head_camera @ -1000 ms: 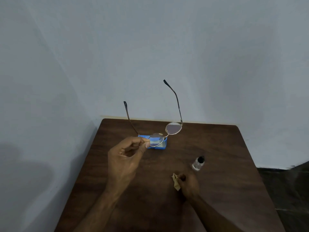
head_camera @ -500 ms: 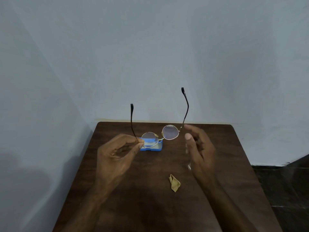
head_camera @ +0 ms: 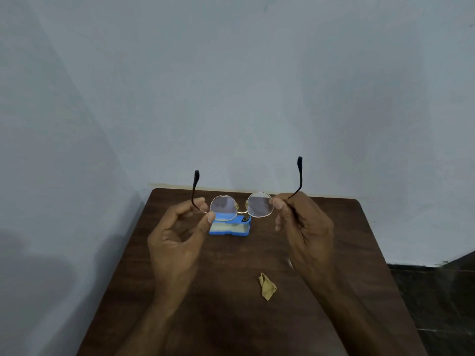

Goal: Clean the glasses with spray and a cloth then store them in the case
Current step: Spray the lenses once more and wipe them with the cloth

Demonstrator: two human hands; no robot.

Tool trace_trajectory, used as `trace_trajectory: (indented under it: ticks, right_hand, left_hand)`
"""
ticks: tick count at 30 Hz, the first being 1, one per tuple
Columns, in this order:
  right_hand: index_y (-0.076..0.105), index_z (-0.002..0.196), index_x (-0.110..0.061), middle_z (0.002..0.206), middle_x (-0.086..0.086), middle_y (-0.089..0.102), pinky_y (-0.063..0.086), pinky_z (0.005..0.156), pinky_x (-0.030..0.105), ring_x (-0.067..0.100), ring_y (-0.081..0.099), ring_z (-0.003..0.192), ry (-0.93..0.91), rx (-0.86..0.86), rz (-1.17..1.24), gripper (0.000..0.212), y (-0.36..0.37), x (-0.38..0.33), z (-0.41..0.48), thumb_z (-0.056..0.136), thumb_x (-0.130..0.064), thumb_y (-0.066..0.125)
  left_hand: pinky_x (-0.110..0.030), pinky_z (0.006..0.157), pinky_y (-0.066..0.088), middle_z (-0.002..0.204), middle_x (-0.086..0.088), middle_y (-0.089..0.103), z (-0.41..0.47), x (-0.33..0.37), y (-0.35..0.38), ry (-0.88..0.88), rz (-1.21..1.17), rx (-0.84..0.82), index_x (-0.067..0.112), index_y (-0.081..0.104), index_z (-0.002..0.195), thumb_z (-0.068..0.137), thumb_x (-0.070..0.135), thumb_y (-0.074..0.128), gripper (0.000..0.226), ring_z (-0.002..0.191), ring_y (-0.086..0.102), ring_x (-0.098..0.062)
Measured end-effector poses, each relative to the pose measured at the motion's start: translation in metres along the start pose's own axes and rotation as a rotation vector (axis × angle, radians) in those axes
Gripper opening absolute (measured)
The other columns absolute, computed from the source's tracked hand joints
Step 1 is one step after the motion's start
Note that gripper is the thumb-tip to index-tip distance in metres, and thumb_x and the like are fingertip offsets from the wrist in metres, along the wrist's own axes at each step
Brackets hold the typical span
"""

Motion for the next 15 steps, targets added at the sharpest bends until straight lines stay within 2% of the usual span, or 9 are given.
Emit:
trace_trajectory:
  ticks: [3,6,9,11,13,15]
  right_hand:
    - [0.069,0.091,-0.01,0.078,-0.012,0.058,0.048,0.067,0.016,0.004,0.06,0.072,-0.018,-0.004,-0.054,0.024,0.001,-0.006,-0.004,0.106,-0.026,0.059]
    - [0.07,0.091,-0.008,0.082,-0.014,0.056,0.043,0.072,0.011,0.0,0.057,0.075,-0.04,-0.017,-0.071,0.019,0.003,-0.01,-0.011,0.106,-0.016,0.061]
    - [0.073,0.095,-0.008,0.085,-0.015,0.057,0.043,0.073,0.012,-0.001,0.058,0.076,-0.037,-0.017,-0.088,0.012,0.005,-0.008,-0.019,0.102,-0.011,0.065]
    - [0.074,0.095,-0.009,0.085,-0.016,0.057,0.043,0.072,0.013,-0.001,0.058,0.076,-0.018,-0.003,-0.122,0.012,0.006,-0.005,-0.023,0.103,-0.013,0.066]
    - [0.074,0.094,-0.008,0.085,-0.016,0.057,0.041,0.072,0.01,-0.002,0.057,0.076,-0.009,0.018,-0.137,0.011,0.004,-0.004,-0.026,0.102,-0.01,0.068]
    - [0.074,0.094,-0.006,0.086,-0.015,0.058,0.04,0.073,0.005,-0.006,0.056,0.077,-0.013,0.036,-0.136,0.009,0.001,-0.004,-0.027,0.101,-0.007,0.069]
  left_hand:
    - [-0.033,0.088,0.063,0.117,-0.006,0.078,-0.025,-0.013,0.015,-0.291,-0.302,0.071,0.013,0.07,0.125,0.081,0.012,0.082,0.045,0.11,0.074,-0.022]
    - [-0.038,0.083,0.065,0.107,-0.008,0.08,-0.054,-0.017,0.034,-0.629,-0.558,0.043,0.012,0.074,0.12,0.077,0.024,0.075,0.045,0.097,0.078,-0.023]
    - [-0.033,0.076,0.066,0.104,-0.012,0.079,-0.066,-0.019,0.046,-0.691,-0.602,-0.029,0.006,0.077,0.104,0.077,0.022,0.073,0.032,0.084,0.079,-0.023]
    - [-0.03,0.072,0.066,0.105,-0.014,0.078,-0.066,-0.021,0.05,-0.709,-0.638,-0.044,0.0,0.073,0.107,0.076,0.019,0.075,0.037,0.08,0.079,-0.022]
    - [-0.03,0.072,0.065,0.108,-0.017,0.076,-0.067,-0.023,0.054,-0.72,-0.691,-0.05,-0.006,0.066,0.118,0.072,0.019,0.084,0.056,0.083,0.079,-0.022]
    - [-0.031,0.073,0.064,0.118,-0.021,0.072,-0.068,-0.026,0.057,-0.706,-0.707,-0.041,-0.01,0.059,0.126,0.055,0.027,0.102,0.091,0.094,0.078,-0.025]
Point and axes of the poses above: each hand's wrist, its own z-axis towards the middle knuckle, its own y-axis out of the palm, x = y × z, the point moved 3 cm from there along z, towards the middle knuckle
